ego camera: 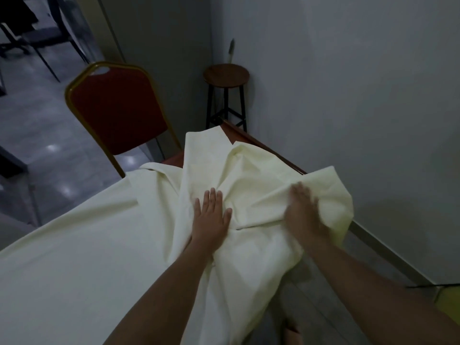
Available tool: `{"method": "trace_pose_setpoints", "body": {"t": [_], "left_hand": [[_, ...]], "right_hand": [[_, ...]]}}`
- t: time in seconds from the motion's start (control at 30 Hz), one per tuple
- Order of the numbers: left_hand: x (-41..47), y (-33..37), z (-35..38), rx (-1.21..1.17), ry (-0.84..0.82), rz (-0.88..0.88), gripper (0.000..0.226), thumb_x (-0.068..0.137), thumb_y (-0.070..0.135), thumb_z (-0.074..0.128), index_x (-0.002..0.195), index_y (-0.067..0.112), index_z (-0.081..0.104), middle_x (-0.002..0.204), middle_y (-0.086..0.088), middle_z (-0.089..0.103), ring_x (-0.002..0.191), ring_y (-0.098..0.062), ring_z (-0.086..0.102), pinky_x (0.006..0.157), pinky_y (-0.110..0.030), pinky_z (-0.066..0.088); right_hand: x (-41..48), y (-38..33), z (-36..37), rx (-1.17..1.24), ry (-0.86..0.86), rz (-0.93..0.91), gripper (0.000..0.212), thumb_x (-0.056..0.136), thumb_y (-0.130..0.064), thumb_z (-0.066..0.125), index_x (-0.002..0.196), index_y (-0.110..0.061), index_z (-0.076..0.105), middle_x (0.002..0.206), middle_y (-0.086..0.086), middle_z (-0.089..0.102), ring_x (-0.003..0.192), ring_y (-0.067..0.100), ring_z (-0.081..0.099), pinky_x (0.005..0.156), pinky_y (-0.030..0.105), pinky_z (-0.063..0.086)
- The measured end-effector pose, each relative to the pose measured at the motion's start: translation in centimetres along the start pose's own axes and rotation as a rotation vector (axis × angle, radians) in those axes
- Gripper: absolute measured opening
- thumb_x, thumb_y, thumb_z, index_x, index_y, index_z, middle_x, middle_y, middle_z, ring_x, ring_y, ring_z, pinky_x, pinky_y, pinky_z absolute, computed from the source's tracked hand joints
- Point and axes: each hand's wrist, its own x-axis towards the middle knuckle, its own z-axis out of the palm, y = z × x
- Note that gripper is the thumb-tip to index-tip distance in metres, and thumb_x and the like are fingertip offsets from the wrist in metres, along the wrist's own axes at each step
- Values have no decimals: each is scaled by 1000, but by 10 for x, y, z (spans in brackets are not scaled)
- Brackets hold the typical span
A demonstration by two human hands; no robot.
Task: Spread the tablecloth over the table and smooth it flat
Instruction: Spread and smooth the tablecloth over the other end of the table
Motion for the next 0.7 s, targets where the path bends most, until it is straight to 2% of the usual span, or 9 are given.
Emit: {"method": "trace_pose_setpoints", "body": {"t": [0.1,0.17,0.23,0.3,0.37,0.53,0.63,0.7], "left_hand": [[2,1,2,2,-2,-4,84,81,56,-17,152,14,-3,161,-6,-7,148,-18,-12,119,-42,-11],[2,-1,2,-4,-1,-2,83,81,56,-16,152,14,-4,161,-5,-8,147,-18,-12,119,-41,-11],[1,-1,1,-34,3,-1,81,83,57,-14,152,16,-5,161,-4,-8,147,-17,-12,119,-39,-11],[0,-2,2,-79,-7,6,80,84,58,-11,152,17,-6,161,-3,-8,147,-15,-12,119,-38,-10],[-1,-2,4,-111,-25,13,81,84,60,-9,152,18,-4,161,-2,-6,147,-13,-10,119,-37,-8],[6,-5,11,-81,-58,-2,86,83,68,-9,152,17,-7,160,1,-11,147,-11,-11,120,-36,-8],[20,-7,17,31,-65,9,93,76,70,-21,152,17,-8,159,0,-12,147,-13,-11,119,-37,-9],[32,-10,19,67,-60,3,89,80,67,-16,152,15,-6,160,-1,-10,148,-14,-10,120,-38,-6]], "right_hand": [[-24,-56,15,125,14,-171,60,92,-27,22,149,-11,19,159,8,15,147,25,10,117,45,8],[-33,-68,32,88,-41,-196,63,94,-41,15,150,-12,16,159,8,12,147,25,6,118,45,6],[-34,-57,45,-4,-62,-175,68,93,-49,11,149,-12,20,158,11,15,147,27,11,117,49,10],[-29,-45,52,-82,-59,-184,65,94,-48,16,146,-12,31,155,13,27,144,30,23,114,55,18],[-17,-37,52,-106,-64,-192,60,95,-42,19,143,-10,36,152,12,34,141,31,29,112,57,19],[27,10,37,-135,-59,-40,67,90,-36,7,144,-5,34,153,12,30,142,33,25,112,60,13],[51,64,19,-171,-80,78,64,95,-36,5,149,-5,19,158,13,15,145,35,12,113,59,6],[64,94,9,-206,-99,113,55,102,-33,17,150,-9,8,160,12,7,146,34,6,114,58,8]]}}
